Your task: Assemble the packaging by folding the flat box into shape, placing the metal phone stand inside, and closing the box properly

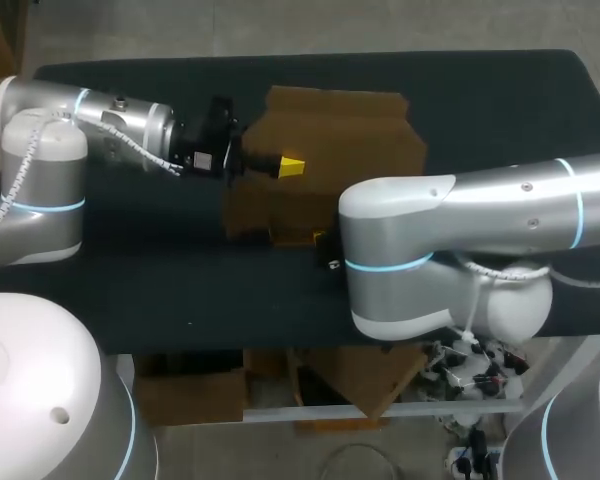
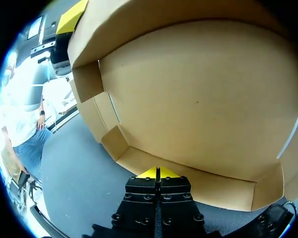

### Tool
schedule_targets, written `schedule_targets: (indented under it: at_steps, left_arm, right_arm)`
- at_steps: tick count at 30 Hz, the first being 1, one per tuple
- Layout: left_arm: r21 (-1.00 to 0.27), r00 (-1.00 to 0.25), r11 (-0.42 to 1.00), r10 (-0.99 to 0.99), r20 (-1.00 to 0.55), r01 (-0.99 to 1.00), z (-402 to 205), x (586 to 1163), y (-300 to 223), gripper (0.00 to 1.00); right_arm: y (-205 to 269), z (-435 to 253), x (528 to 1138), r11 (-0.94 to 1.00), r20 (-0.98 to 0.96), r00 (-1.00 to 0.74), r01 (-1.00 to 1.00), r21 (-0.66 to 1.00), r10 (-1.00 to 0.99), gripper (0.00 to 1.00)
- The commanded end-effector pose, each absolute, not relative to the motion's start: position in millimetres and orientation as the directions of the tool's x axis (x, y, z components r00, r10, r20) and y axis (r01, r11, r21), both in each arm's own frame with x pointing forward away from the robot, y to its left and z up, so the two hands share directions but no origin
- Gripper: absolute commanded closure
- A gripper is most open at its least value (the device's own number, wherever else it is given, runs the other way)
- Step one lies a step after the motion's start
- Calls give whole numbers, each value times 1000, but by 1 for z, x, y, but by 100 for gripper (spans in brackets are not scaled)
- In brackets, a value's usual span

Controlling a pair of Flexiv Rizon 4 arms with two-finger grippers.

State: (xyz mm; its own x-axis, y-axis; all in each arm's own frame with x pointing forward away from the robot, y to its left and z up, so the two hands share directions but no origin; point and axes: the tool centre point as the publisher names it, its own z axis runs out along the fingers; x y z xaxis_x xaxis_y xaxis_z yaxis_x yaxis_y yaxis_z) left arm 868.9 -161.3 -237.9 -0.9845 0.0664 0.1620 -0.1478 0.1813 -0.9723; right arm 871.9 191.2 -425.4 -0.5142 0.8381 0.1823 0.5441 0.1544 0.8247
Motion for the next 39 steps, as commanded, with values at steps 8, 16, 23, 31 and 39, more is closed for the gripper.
schedule_targets:
  at_steps: [8, 16, 23, 31, 39]
  left_arm:
    - [-973, -985, 179, 63, 159, -145, -240, 867, -161, 100]
    - [-973, -985, 180, 63, 159, -145, -240, 867, -161, 100]
    - [-973, -985, 180, 63, 159, -145, -240, 867, -161, 100]
    - [-973, -985, 180, 63, 159, -145, -240, 867, -161, 100]
    - [-973, -985, 180, 63, 159, -145, -240, 867, -161, 100]
  right_arm:
    - [197, -429, 869, 150, 118, -433, 536, 831, 894, 100]
    - [197, -429, 869, 150, 118, -433, 536, 831, 894, 100]
    - [197, -429, 869, 150, 118, -433, 536, 831, 894, 100]
    - [197, -429, 869, 150, 118, -433, 536, 831, 894, 100]
    - [192, -419, 858, 135, 121, -439, 508, 850, 890, 100]
